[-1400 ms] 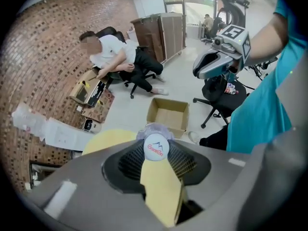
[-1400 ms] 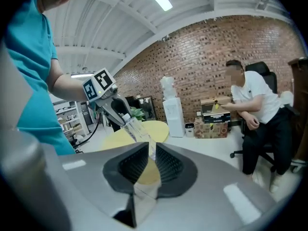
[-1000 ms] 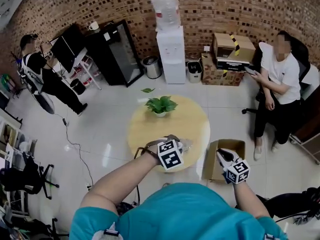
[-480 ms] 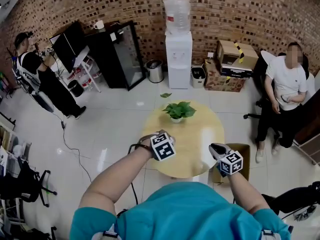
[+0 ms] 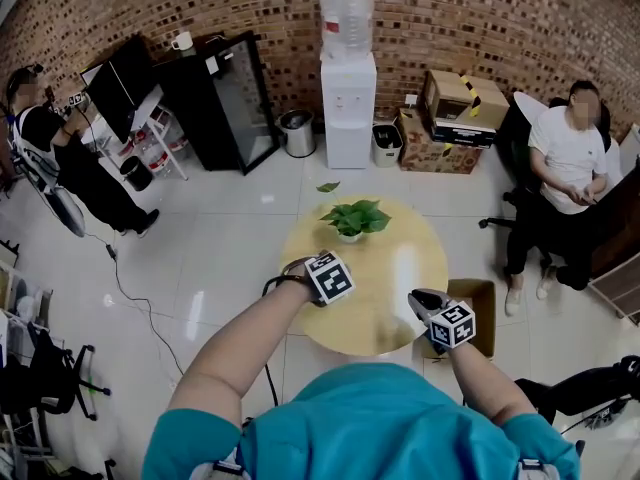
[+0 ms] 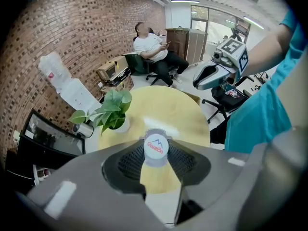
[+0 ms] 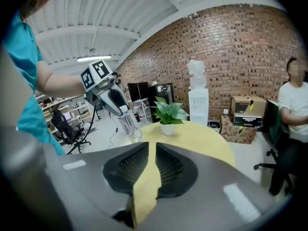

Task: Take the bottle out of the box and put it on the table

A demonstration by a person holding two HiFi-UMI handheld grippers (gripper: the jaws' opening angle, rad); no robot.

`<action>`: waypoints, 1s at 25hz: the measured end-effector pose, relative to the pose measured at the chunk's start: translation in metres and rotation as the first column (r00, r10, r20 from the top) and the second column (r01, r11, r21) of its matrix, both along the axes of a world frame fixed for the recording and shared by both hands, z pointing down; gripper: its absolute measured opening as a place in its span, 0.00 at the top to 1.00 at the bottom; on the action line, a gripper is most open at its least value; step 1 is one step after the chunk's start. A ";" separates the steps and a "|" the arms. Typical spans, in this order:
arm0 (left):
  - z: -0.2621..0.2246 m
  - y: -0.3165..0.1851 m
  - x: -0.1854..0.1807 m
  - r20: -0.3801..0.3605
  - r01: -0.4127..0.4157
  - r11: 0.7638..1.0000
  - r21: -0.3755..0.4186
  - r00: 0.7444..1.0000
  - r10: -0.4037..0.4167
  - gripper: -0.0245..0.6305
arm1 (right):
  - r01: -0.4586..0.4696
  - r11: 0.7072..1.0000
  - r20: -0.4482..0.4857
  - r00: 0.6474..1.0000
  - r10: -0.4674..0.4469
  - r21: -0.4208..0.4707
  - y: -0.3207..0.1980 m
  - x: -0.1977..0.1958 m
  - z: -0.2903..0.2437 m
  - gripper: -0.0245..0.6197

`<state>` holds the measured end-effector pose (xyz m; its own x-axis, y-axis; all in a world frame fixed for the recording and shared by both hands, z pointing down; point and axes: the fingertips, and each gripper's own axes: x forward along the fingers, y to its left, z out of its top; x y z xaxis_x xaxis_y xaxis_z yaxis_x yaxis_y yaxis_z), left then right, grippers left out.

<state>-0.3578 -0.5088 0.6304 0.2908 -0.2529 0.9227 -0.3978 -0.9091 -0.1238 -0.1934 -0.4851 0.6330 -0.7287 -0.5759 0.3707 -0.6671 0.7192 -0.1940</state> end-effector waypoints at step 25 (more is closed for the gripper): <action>0.012 -0.035 0.008 -0.246 0.184 0.982 0.044 0.955 -0.168 0.57 | -0.013 1.000 -0.026 1.000 0.012 -0.006 0.008 0.016 -0.001 0.89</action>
<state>-0.3498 -0.5436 0.6427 0.4472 -0.3774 0.8109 -0.5761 -0.8151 -0.0616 -0.1777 -0.4768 0.6325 -0.7115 -0.5823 0.3932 -0.6809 0.7096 -0.1812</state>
